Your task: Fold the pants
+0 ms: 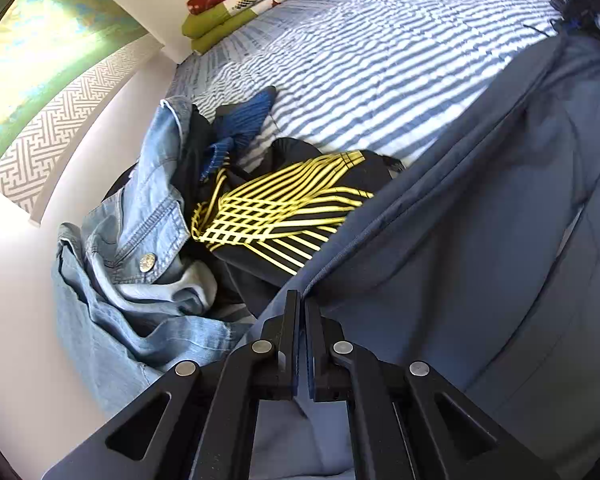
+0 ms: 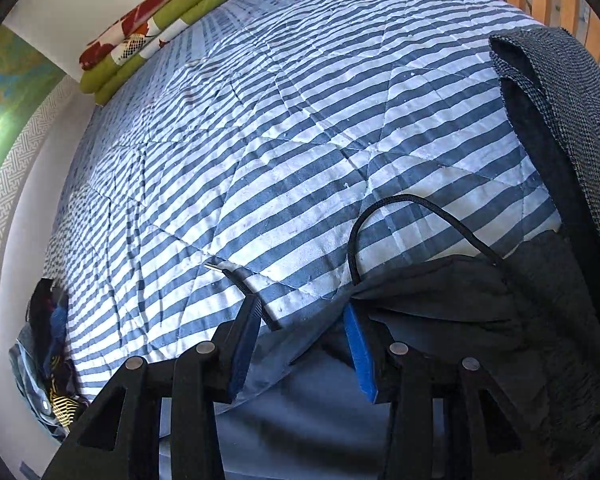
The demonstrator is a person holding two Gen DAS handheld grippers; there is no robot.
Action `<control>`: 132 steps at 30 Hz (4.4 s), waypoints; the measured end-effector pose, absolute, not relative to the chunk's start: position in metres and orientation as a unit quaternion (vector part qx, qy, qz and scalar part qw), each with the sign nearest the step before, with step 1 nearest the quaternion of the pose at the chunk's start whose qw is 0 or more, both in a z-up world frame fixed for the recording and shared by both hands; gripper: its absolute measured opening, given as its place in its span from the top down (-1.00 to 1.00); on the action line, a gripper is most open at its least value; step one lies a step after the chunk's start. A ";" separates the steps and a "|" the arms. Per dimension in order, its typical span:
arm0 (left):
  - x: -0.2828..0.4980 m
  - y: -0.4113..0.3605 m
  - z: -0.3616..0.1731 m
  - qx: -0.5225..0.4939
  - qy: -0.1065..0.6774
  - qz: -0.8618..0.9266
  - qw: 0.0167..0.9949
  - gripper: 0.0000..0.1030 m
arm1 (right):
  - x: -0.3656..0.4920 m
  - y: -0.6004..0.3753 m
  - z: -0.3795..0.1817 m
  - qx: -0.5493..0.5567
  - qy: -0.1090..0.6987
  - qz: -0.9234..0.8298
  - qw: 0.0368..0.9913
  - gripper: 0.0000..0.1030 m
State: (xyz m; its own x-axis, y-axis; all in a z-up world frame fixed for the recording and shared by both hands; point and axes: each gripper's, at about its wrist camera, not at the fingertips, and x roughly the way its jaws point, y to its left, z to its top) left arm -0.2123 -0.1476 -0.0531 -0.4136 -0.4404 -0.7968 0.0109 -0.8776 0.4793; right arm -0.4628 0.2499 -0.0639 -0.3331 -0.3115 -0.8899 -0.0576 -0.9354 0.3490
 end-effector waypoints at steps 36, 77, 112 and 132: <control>0.051 -0.040 -0.052 0.572 -0.116 -0.810 0.057 0.98 | -0.136 0.403 -0.041 0.509 -0.133 -0.839 0.141 0.97; -0.073 0.154 -0.073 0.552 -0.134 -0.805 -0.172 0.96 | -0.231 0.479 -0.059 0.520 -0.257 -0.810 0.086 0.55; 0.032 -0.177 -0.016 0.497 0.144 -0.845 0.137 0.17 | -0.152 0.391 0.049 0.420 -0.029 -0.898 0.124 0.27; 0.032 -0.242 -0.054 0.488 0.183 -0.792 0.318 0.05 | -0.095 0.162 -0.081 0.519 0.134 -0.797 0.279 0.33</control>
State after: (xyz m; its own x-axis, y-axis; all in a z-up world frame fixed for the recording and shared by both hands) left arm 0.0318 -0.2418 -0.0540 -0.3215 -0.3258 -0.8891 0.6825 -0.7306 0.0210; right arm -0.0953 0.1622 -0.0807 -0.3071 -0.3052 -0.9014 0.5830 -0.8090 0.0752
